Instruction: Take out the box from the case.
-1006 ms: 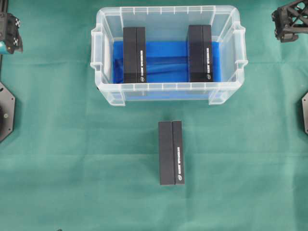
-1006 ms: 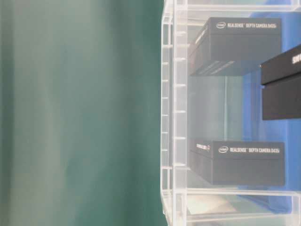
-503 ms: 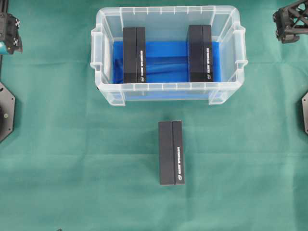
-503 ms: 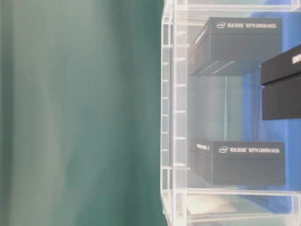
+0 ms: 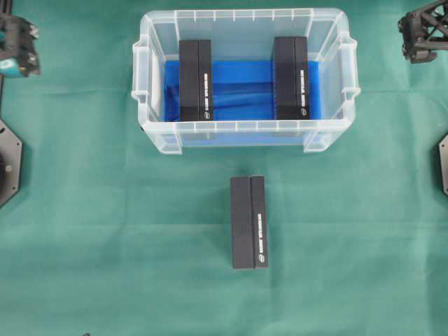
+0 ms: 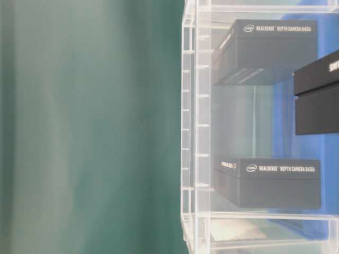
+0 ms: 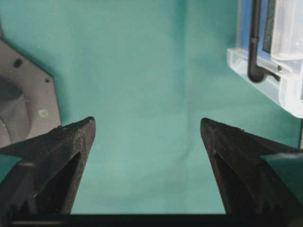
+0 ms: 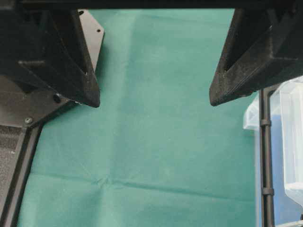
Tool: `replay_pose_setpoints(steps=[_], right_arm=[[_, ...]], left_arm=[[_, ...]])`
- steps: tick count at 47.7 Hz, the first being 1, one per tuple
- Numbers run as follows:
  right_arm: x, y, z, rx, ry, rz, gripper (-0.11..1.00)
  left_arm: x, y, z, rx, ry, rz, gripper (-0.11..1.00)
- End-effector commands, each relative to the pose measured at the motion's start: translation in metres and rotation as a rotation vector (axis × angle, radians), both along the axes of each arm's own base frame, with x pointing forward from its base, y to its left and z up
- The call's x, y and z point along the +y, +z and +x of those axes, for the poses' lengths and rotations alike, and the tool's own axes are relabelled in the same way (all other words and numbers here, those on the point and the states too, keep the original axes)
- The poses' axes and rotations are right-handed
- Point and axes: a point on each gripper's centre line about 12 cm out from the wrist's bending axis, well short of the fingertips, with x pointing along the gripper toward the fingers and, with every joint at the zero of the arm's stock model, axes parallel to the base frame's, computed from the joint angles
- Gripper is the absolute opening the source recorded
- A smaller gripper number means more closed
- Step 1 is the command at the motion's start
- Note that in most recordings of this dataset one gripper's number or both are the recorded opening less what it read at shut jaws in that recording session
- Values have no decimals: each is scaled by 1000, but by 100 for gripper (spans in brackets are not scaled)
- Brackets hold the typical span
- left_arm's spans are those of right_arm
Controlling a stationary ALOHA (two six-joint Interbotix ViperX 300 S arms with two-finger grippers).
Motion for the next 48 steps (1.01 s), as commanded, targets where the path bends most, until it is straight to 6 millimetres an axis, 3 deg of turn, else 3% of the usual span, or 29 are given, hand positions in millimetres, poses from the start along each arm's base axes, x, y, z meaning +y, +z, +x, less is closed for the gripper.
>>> replay_pose_setpoints(steps=[1,31,48], right_arm=[[0,5,-1,-17,-2,-8,91],[-1,5,-1,-16,2,-15,91],[-1,5,0,-23,6,-20,91]], left_arm=[[3,8,20,-8,-10,2,92],[20,21,148,-2,-56,-2,92],[23,27,192,-41,-68,10,92]])
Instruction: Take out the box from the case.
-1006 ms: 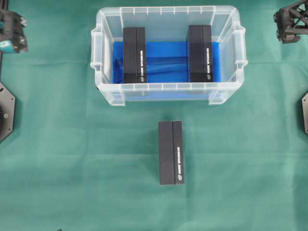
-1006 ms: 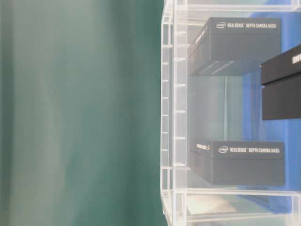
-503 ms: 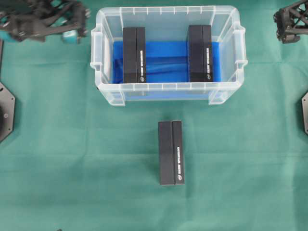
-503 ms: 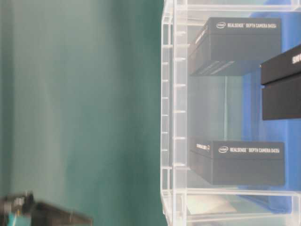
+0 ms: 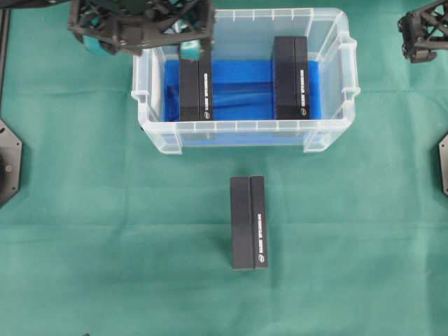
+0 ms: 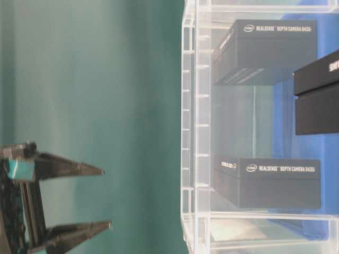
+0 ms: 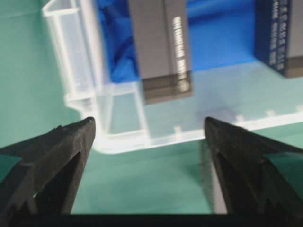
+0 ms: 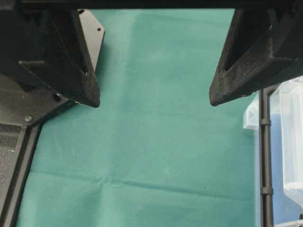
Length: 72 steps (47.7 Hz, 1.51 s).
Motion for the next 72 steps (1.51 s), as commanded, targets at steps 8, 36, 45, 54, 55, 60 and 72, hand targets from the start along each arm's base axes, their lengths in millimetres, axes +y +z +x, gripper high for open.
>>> replay_pose_setpoints(steps=[8,36,45,54,55,60,72], right_arm=[[-1,6,-1,-23,10,-19,91],[-1,5,-1,-24,9,-20,91],[-1,6,-1,-25,7,-19,91],[-1,6,-1,-27,7,-19,91],[0,5,-1,-26,7,-17,91],[0,5,-1,-26,7,-17,91],[0,6,-1,-28,9,-20,91]], left_arm=[[-3,13,20,-54,-14,13,92],[-3,9,29,-41,-15,11,92],[-2,9,28,-33,-12,10,92],[-2,9,27,-35,-12,10,92],[-2,9,27,-33,-14,10,92],[-2,9,27,-34,-14,10,92],[-2,9,28,-33,-14,10,92]])
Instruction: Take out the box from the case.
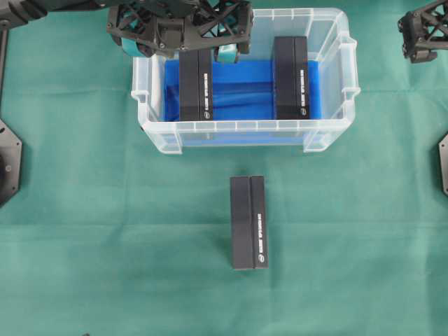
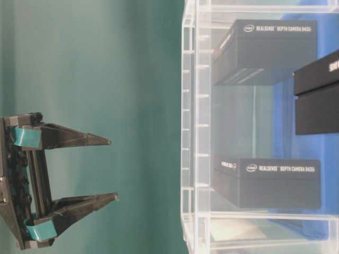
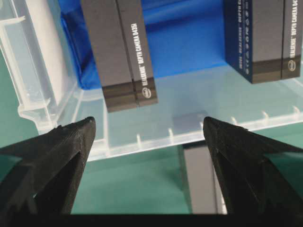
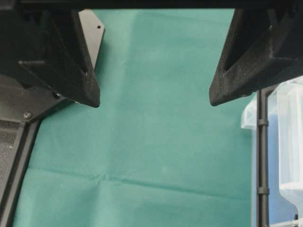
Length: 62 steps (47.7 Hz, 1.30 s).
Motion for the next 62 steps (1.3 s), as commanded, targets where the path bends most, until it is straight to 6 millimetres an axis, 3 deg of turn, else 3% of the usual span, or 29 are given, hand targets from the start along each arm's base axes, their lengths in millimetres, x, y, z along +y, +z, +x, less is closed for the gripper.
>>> replay_pose_setpoints(steps=[1,44,62], right_arm=[[0,5,-2,-17,-1,-13,91],[1,6,-4,-26,-1,-16,91],[1,6,-3,-34,0,-20,91]], left_arm=[[-1,15,-3,-38,-2,11,92],[1,13,-5,-20,7,21,92],[7,-15,-3,1,17,26,92]])
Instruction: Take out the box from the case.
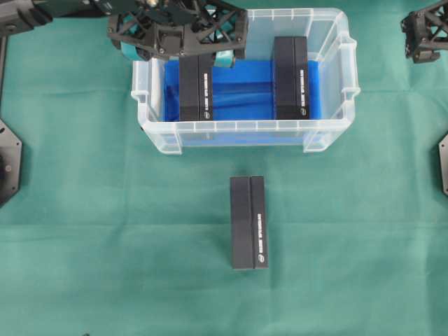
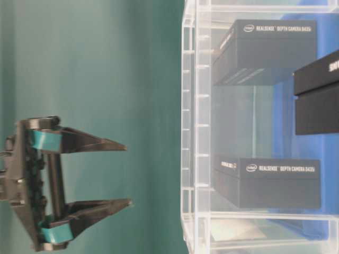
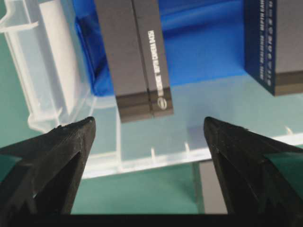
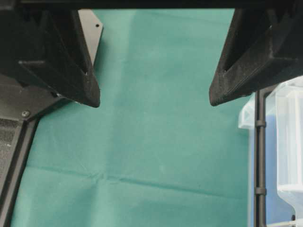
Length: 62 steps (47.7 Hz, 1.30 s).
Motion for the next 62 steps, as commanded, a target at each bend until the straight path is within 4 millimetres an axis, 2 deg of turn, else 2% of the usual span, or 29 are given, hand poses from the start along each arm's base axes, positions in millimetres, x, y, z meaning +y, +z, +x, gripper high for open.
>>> replay_pose_setpoints(steps=[1,24,45,62], right_arm=[[-1,4,0,-20,-1,-11,91],[1,-3,0,-14,8,-8,91],[1,-4,1,-17,10,-10,91],[3,-3,5,-36,25,-17,91]], left_arm=[[4,5,-2,-41,8,18,92],[12,-50,-4,-29,44,14,92],[19,-87,2,-21,43,10,92],[19,-116,-2,-6,61,-2,92]])
